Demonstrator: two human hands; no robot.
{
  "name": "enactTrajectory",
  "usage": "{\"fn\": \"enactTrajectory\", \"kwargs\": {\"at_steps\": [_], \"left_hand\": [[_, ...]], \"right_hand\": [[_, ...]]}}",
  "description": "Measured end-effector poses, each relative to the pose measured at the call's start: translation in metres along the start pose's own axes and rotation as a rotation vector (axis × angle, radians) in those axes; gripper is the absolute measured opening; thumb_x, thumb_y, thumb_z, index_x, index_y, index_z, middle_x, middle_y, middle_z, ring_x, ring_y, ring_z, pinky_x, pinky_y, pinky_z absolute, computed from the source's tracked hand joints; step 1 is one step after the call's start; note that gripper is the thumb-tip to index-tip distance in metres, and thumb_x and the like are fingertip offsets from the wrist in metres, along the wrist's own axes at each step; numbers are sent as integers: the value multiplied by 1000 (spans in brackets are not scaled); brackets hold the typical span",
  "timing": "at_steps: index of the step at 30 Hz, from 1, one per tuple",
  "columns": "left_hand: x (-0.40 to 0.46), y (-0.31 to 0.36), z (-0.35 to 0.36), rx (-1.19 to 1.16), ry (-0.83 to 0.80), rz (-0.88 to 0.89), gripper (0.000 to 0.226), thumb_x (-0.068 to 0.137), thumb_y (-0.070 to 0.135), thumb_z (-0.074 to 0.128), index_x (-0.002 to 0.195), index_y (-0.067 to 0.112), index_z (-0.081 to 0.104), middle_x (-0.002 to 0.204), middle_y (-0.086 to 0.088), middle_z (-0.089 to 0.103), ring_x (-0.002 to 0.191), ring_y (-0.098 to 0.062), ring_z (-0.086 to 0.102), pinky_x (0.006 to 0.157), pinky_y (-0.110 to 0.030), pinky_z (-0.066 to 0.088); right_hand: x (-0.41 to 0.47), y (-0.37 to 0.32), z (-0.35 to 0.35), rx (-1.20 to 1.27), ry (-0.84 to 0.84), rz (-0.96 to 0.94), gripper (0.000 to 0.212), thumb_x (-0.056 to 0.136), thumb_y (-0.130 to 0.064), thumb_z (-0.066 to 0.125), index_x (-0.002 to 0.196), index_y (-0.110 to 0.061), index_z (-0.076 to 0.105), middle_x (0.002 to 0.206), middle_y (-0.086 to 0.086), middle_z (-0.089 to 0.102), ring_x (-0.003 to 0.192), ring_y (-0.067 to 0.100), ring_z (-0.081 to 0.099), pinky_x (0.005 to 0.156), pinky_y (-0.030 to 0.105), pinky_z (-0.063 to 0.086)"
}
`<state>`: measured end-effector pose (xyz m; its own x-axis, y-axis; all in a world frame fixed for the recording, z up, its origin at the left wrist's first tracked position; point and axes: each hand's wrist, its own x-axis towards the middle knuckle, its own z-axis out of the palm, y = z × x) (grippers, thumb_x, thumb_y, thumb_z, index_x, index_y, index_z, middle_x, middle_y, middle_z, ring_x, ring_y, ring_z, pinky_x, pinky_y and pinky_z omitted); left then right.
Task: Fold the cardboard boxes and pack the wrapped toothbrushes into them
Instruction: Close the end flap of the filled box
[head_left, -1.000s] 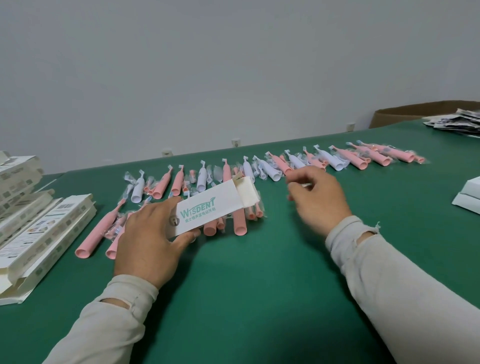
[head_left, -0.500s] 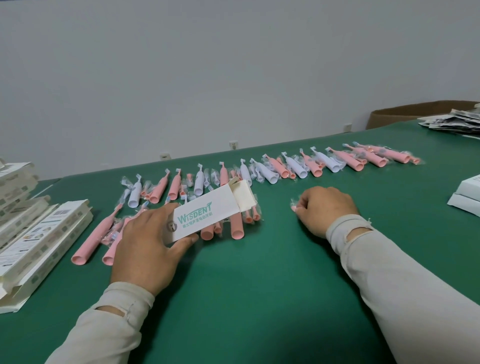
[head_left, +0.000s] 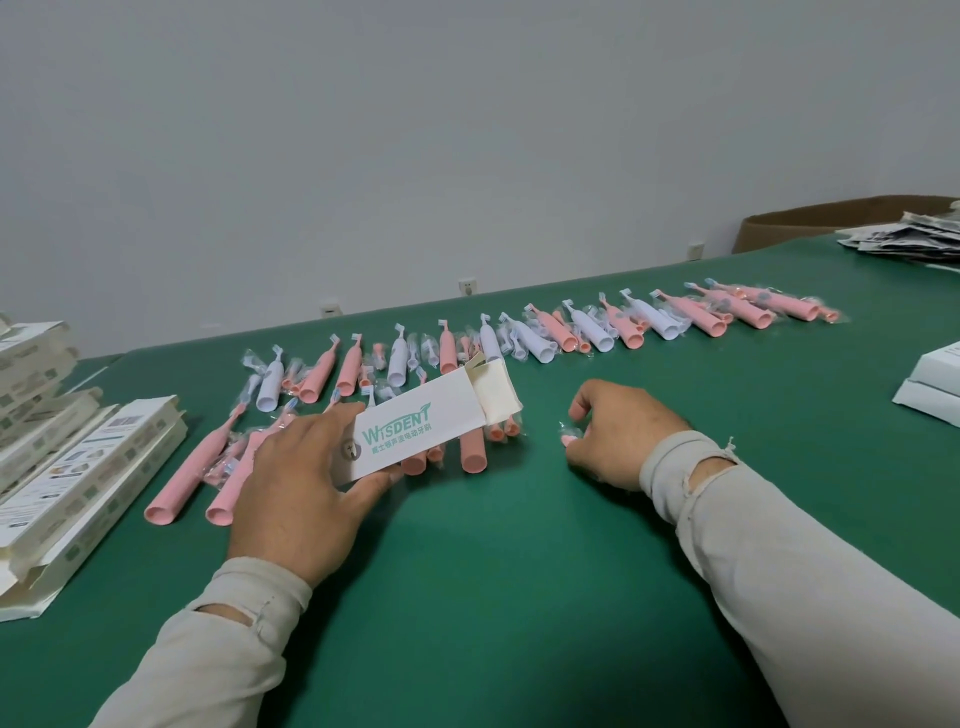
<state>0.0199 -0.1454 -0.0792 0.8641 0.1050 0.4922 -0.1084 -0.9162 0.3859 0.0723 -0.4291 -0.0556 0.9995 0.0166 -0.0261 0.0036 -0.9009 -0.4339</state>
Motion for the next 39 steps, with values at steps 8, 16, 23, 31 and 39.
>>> {"fn": "enactTrajectory", "kwargs": {"at_steps": [8,16,23,31,39], "left_hand": [[-1,-2,1,-19,24,9,67,76,38,83,136,33,55,131,4,60,121,-25,47,100,-42,38],[-1,-3,2,9,8,14,69,76,46,81,137,37,52,131,5,59,119,-23,46,97,-43,39],[-1,-3,1,17,1,25,71,76,43,81,139,36,50,134,5,59,120,-23,46,99,-43,40],[-3,2,-1,9,-23,81,66,76,47,79,136,37,53,128,7,61,114,-23,48,94,-41,39],[-3,1,1,7,-27,77,66,76,43,81,135,34,55,128,6,61,115,-24,49,95,-41,39]], "right_hand": [[-9,-11,-9,907,200,-275,16,90,-9,60,85,-21,69,57,-10,59,47,5,50,53,22,43],[-23,-34,0,1220,356,-303,15,90,1,61,92,-14,62,66,-2,68,65,18,74,39,23,46],[-19,-30,10,924,410,-374,15,86,-14,75,86,-28,72,80,-11,68,66,2,61,61,10,45],[-27,-41,18,687,465,-338,16,83,-24,75,74,-29,63,75,-24,66,52,-1,52,57,20,44],[-32,-38,1,1046,-355,-335,27,72,-22,56,97,-15,50,62,-4,68,43,21,61,33,19,27]]}}
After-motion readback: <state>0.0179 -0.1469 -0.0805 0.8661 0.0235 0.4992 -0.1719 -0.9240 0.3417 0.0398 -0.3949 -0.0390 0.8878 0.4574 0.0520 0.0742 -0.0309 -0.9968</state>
